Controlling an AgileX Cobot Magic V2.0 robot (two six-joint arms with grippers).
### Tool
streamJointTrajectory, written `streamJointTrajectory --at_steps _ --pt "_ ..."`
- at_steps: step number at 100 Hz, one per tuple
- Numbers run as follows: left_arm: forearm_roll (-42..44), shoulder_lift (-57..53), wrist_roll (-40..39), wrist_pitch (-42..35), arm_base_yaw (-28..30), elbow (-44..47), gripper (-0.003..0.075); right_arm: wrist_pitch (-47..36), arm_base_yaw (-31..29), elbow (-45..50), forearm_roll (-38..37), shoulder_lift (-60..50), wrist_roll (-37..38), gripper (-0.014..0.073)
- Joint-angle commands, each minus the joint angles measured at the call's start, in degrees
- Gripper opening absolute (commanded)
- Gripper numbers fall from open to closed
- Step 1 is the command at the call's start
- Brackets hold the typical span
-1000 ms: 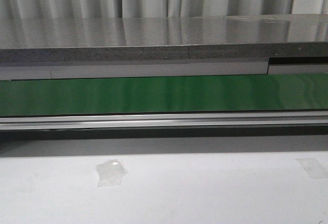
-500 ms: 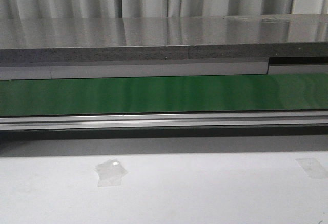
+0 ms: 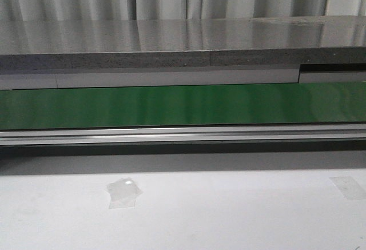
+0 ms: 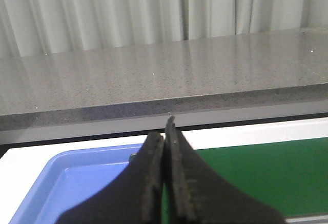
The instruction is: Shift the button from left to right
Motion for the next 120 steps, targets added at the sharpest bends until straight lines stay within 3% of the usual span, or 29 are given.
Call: streamJointTrajectory --at_steps 1,22,29,39,46,120 --pt "-0.84 0.59 -0.65 -3.95 0.00 -1.72 -0.0020 -4.65 0.03 -0.91 -0.74 -1.05 -0.05 -0.0068" --pt "1.11 0.59 -2.92 -4.17 0.00 -1.72 -0.0020 -4.65 0.03 -0.91 -0.74 -1.05 -0.05 -0.0068" --pt "10.12 0.47 -12.10 -4.17 0.00 -1.72 -0.0020 -4.65 0.03 -0.91 -0.74 -1.05 -0.05 -0.0068" --pt "27.47 -0.40 -31.68 -3.95 0.00 -1.72 -0.0020 -4.65 0.03 -0.91 -0.74 -1.05 -0.05 -0.0068" --pt "32.88 -1.12 -37.11 -4.14 0.00 -1.17 -0.0020 -4.65 0.03 -0.91 -0.74 -1.05 -0.05 -0.0068" --pt "33.74 -16.90 -38.09 -5.74 -2.99 15.74 -0.0020 -4.65 0.03 -0.91 -0.74 -1.05 -0.05 -0.0068"
